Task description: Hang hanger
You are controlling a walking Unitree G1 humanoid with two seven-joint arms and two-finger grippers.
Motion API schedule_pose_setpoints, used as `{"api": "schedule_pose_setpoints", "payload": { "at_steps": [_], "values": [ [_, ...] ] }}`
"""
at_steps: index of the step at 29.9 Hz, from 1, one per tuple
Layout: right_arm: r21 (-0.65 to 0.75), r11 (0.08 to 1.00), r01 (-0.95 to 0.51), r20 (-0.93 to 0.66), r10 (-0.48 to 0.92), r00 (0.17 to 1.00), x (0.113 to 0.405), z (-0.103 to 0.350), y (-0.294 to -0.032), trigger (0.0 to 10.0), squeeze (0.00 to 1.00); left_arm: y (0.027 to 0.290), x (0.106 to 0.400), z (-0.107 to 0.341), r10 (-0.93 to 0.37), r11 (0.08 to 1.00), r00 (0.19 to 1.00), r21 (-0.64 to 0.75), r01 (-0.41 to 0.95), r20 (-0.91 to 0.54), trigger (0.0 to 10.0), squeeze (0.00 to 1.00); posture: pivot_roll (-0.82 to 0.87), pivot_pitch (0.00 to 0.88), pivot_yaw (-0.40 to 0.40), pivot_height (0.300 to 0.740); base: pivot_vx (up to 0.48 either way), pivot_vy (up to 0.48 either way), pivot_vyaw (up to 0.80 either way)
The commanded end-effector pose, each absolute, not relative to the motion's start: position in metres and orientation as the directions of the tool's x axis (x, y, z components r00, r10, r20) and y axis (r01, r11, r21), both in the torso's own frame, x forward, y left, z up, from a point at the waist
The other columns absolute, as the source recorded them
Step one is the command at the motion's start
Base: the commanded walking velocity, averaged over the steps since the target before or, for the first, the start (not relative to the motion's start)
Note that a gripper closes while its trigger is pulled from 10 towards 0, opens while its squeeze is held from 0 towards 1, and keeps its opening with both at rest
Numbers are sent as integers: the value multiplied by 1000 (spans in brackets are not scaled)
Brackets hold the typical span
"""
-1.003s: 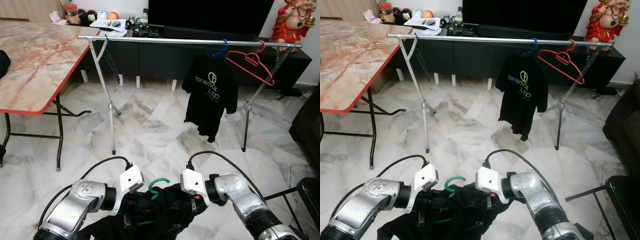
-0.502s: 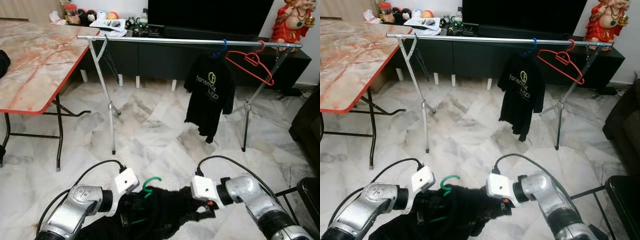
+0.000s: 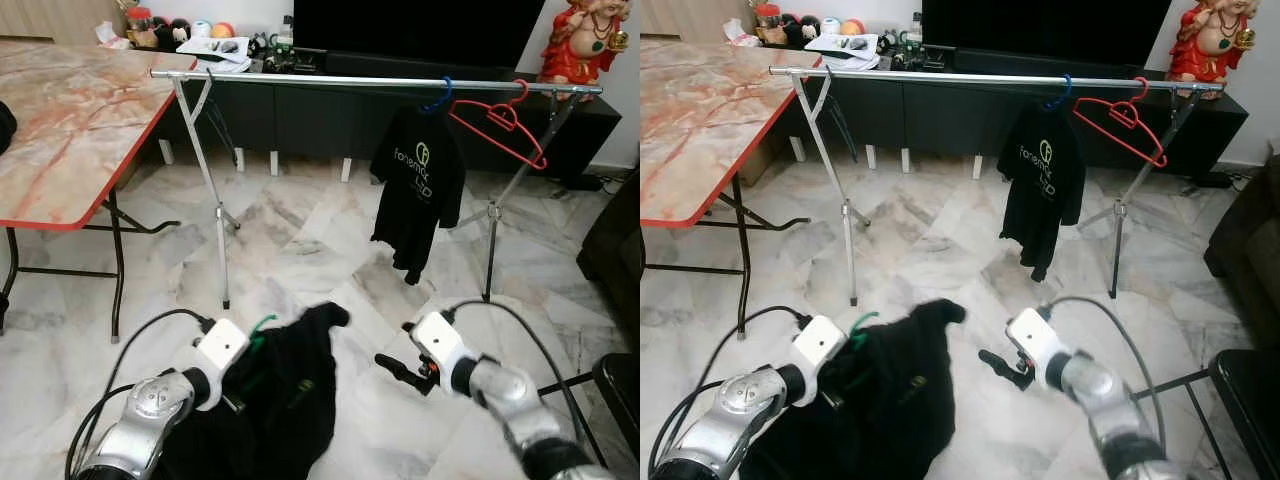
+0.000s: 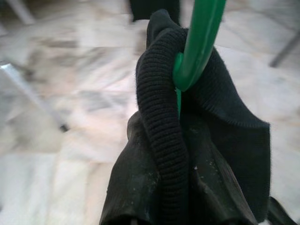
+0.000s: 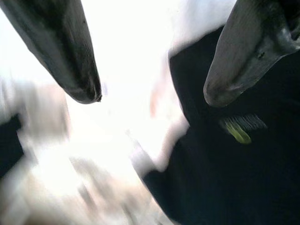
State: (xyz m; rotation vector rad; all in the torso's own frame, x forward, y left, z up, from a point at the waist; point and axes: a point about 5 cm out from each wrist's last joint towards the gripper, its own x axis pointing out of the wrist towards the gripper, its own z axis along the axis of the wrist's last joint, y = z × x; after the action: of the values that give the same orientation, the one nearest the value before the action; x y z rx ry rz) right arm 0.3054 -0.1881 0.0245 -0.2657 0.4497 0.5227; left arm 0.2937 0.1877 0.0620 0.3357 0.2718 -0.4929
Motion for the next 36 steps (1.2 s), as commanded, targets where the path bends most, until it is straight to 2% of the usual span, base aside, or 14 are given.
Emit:
{"api": "schedule_pose_setpoints", "payload": {
  "at_steps": [1,5,6,7,12,15,17,25,28,36],
  "values": [
    [-84,901,-426,-557,311,770,284,-2,-197,10000,0,195,291,62,-362,858,882,261,441,-300,10000,0,54,88,-19,740,0,0,0],
    [-90,929,-360,-690,202,695,250,-37,-197,10000,0,209,287,63,-245,904,942,296,308,-231,10000,0,61,83,-10,740,0,0,0],
    [-63,948,-313,-701,181,690,243,-43,-197,10000,0,213,285,64,-219,915,952,293,276,-214,10000,0,63,80,-5,740,0,0,0],
    [-34,980,-195,-732,108,673,226,-56,-199,10000,0,221,278,67,-174,943,971,257,213,-165,10000,0,63,75,2,740,0,0,0],
    [-16,1000,-23,-773,2,635,204,-70,-204,10000,0,226,266,68,-139,964,982,211,165,-132,10000,0,55,62,8,740,0,0,0],
    [-9,994,113,-827,-71,558,174,-85,-208,10000,0,230,245,59,-101,970,981,202,134,-166,10000,0,55,39,1,740,0,0,0],
    [-23,994,104,-842,-76,534,163,-90,-206,10000,0,230,237,56,-67,985,984,147,92,-165,10000,0,56,20,-5,740,0,0,0],
    [-4,988,157,-830,-91,550,160,-92,-201,10000,0,234,217,49,-18,991,980,124,44,-198,10000,0,30,0,5,740,0,0,0],
    [6,987,159,-824,-85,560,164,-91,-197,10000,0,231,208,45,-41,989,973,129,72,-229,10000,0,37,0,5,740,81,0,0],
    [7,989,145,-825,-76,560,167,-90,-193,10000,0,220,209,45,-64,991,972,99,89,-227,10000,0,29,0,6,740,257,0,0]
  ]
}}
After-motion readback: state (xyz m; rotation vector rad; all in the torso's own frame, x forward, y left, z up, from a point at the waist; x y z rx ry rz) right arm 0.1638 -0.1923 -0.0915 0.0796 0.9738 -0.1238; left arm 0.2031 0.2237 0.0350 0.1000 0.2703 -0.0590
